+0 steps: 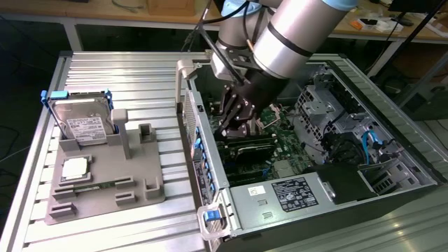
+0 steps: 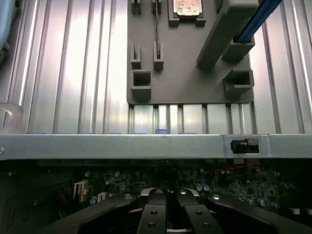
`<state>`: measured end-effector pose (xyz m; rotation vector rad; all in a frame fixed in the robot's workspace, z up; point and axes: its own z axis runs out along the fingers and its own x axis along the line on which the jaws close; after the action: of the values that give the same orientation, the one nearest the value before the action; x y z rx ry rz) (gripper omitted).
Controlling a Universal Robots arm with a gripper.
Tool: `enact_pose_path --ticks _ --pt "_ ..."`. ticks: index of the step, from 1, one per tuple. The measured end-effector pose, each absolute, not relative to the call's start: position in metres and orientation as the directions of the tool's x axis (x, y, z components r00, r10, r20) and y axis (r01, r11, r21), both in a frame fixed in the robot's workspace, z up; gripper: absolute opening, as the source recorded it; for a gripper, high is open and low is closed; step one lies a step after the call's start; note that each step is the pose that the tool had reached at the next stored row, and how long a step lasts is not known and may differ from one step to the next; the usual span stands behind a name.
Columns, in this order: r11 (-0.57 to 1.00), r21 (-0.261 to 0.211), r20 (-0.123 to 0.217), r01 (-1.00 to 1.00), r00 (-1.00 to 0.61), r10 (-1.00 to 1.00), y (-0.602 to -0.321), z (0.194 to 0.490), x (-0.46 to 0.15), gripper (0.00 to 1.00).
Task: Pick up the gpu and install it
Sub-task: 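Press down on the gpu until it lock into place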
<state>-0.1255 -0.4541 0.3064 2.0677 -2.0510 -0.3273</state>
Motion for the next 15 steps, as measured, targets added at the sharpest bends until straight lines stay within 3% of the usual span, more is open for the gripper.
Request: enact_pose_path --ticks 9,15 --pt "-0.032 0.314 -0.051 -0.949 0.017 -0.999 -0.4580 0.3001 -0.1278 0.11" --pt "-0.033 0.367 -0.055 -0.929 0.014 -0.998 -0.4611 0.2991 -0.1195 0.11"
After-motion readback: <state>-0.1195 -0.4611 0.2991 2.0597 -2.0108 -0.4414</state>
